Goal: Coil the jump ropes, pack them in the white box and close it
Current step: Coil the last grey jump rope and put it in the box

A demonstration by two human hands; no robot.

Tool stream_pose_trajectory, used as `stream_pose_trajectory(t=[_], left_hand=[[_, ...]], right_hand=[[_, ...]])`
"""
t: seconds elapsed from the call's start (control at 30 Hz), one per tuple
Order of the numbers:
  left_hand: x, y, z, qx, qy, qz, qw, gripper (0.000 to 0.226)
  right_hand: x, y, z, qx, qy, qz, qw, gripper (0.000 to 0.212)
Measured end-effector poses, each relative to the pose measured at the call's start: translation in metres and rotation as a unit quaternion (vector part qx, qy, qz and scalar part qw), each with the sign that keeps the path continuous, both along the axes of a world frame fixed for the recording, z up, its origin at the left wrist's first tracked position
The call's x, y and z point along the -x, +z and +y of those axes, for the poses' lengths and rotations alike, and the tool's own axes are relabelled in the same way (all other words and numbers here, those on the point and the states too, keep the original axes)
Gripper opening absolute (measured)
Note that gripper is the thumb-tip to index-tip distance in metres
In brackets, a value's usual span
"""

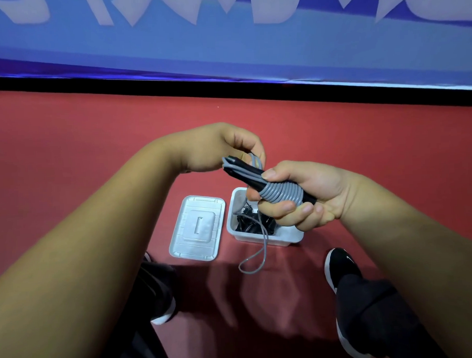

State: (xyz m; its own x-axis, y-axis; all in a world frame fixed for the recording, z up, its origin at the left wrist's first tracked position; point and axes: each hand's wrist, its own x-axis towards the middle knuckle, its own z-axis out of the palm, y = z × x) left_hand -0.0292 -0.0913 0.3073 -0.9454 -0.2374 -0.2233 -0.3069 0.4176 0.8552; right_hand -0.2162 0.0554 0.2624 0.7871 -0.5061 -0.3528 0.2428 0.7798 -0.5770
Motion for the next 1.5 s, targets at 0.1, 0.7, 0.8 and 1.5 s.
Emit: stream_pose_trajectory(t=[0.1,0.7,0.8,1.5], left_hand=[[0.000,0.004,-0.002,0.004,0.010,0.004,1.000,0.011],[-0.006,0.021,0.004,0.181,0.069,-0.033,0.980,0.031],[-0.008,0.020,0.000,0.185,0.101,-0.035,0.977,0.025],[0.000,-0.012,-0.010,0.026,0.210,-0.030,0.977,0.018]], right_hand=[[-0.001,-0.002,0.000,-0.001,0.006,0.071,0.997,0.061],[-0.004,-0.004,-0.011,-0.017,-0.126,0.319,0.939,0.025],[-0.006,-0.007,-0.016,-0.023,-0.223,0.318,0.921,0.025],[-0.015,-0.002,-0.023,-0.026,-0.423,0.254,0.869,0.064]])
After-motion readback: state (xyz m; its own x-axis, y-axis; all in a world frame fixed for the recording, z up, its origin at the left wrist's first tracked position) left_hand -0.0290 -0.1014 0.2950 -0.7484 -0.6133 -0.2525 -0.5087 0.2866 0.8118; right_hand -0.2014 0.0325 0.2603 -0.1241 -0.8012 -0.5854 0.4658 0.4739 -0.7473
